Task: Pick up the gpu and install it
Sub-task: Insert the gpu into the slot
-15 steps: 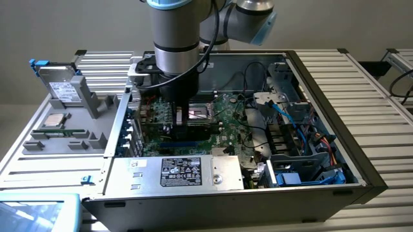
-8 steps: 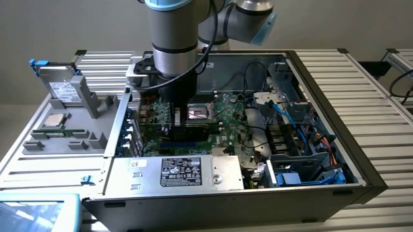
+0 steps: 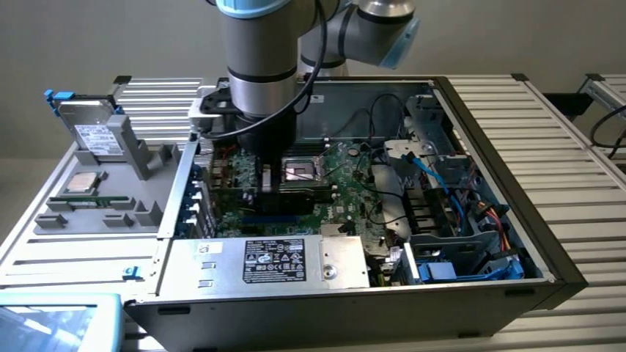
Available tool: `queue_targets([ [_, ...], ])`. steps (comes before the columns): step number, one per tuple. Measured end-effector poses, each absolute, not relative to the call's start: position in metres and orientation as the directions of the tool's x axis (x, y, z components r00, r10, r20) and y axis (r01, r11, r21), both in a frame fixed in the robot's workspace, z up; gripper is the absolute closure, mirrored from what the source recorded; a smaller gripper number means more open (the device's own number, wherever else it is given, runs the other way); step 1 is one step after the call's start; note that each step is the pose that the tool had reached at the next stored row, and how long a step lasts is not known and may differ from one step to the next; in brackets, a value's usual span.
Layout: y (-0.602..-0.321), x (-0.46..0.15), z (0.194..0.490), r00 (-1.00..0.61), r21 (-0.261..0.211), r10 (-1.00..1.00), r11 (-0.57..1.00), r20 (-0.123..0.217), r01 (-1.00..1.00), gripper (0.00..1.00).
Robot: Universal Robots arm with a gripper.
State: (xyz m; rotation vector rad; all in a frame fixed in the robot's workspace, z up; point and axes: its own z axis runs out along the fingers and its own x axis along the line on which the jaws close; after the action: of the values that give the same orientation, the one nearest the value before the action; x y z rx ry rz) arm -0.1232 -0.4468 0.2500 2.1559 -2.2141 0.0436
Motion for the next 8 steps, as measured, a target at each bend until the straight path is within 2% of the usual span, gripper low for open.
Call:
queue_targets([
  [8,-0.4453,-0.1238,0.2483,-0.026,0.016,-0.998,0.027,0.056,-1.000,0.72],
])
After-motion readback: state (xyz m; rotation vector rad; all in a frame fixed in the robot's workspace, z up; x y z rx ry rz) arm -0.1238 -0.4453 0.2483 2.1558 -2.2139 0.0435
